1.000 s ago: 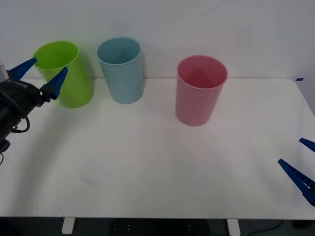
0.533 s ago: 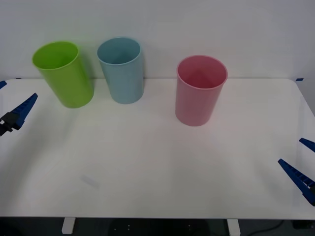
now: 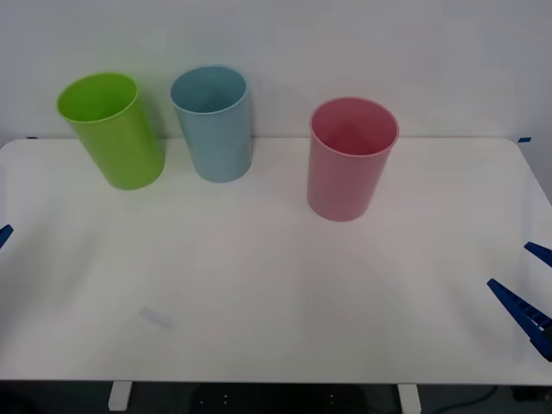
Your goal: Grasp the object on the table and drop it into the matching bin: aluminum can to the light blue bin, PET bottle to the pink bin.
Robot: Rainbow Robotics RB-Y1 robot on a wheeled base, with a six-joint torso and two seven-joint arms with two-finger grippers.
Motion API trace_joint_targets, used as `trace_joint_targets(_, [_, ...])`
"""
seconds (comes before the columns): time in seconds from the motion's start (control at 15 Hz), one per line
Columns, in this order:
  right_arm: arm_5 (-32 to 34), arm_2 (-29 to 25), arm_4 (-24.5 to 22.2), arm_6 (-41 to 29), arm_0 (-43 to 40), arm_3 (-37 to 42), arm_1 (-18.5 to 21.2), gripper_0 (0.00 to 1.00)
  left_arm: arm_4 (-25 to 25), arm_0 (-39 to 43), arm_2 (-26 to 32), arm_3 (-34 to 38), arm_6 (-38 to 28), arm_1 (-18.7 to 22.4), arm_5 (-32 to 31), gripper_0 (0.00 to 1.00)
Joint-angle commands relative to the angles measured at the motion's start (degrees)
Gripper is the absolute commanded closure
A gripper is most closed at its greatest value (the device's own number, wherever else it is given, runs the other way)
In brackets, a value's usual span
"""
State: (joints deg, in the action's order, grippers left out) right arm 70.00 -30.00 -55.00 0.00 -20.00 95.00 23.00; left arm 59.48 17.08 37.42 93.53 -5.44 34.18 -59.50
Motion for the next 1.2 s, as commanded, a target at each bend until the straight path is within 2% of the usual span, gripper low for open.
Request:
trace_joint_targets(0.07, [0.0,0.0,0.0,0.0,0.0,0.0,0.0,0.0,-2.0,3.31,0.55,-0.01,0.34,0.36,-0.53,0.0])
trace_joint_targets(1.2, [0.0,0.0,0.0,0.0,0.0,0.0,0.0,0.0,-3.23,9.2,2.31,-0.1,0.34,0.36,0.26,0.0])
